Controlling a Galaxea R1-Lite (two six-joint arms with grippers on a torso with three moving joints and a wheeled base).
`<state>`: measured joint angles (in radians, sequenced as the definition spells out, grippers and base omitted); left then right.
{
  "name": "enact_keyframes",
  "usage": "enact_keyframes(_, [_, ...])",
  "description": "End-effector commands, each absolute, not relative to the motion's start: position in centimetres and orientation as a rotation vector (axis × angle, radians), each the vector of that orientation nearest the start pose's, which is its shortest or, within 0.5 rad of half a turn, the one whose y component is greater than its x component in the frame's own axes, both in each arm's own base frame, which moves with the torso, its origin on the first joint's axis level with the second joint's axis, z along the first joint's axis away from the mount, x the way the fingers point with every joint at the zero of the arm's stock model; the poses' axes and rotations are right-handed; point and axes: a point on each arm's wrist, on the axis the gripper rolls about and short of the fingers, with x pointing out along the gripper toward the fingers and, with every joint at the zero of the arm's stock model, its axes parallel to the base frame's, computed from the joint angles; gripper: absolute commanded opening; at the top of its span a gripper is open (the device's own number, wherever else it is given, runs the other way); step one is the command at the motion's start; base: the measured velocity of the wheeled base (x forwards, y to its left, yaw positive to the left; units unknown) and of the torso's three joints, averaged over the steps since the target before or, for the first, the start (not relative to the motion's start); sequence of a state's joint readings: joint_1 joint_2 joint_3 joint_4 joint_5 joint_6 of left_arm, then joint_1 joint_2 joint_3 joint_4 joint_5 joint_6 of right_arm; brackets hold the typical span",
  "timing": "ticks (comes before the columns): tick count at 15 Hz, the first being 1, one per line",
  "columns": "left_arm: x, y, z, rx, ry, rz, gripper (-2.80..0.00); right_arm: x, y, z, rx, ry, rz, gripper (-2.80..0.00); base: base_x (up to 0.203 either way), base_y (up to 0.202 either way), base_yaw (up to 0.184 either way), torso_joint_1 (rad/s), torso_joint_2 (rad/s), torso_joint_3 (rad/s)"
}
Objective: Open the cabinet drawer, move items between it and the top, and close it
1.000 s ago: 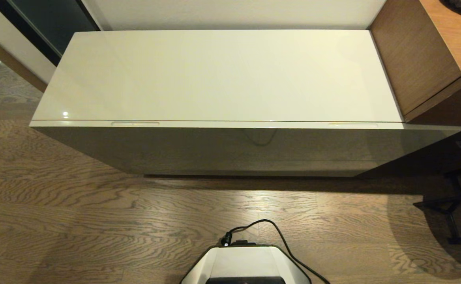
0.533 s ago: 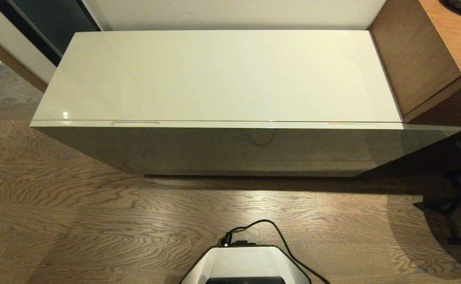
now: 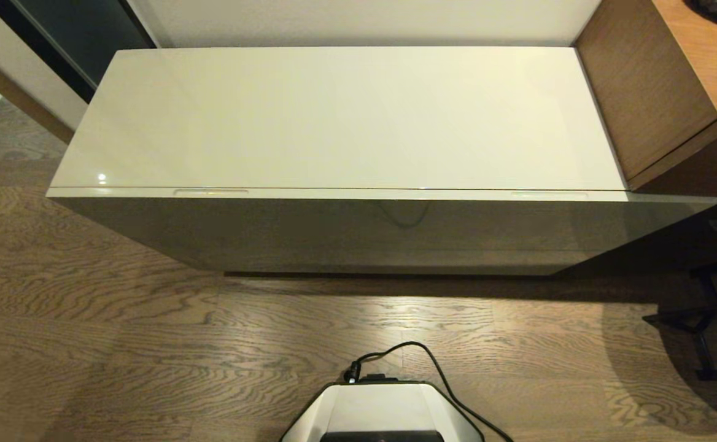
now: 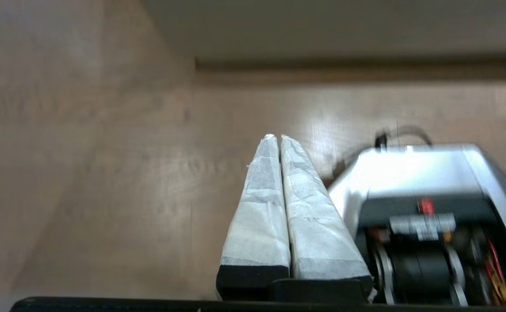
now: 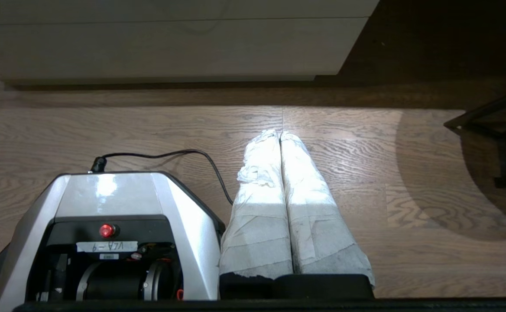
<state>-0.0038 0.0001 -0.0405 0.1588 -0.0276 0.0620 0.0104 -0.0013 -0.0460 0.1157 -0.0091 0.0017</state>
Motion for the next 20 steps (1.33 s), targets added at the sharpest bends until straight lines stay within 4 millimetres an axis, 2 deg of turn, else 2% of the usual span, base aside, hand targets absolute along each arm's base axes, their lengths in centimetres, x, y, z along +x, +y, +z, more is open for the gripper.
enact_keyframes(1, [-2.49, -0.05, 7.2, 0.059, 0.07, -0.03, -2.8, -2.84, -0.05, 7.53, 0.001, 0.049, 0.001, -2.8, 0.0, 0.0, 0.0, 0.0, 0.0, 0.0])
enact_keyframes(20, [-2.43, -0.02, 7.54, 0.035, 0.027, -0.016, -2.8, -2.84, -0.07, 7.53, 0.032, 0.046, -0.007, -2.8, 0.0, 0.0, 0.0, 0.0, 0.0, 0.0])
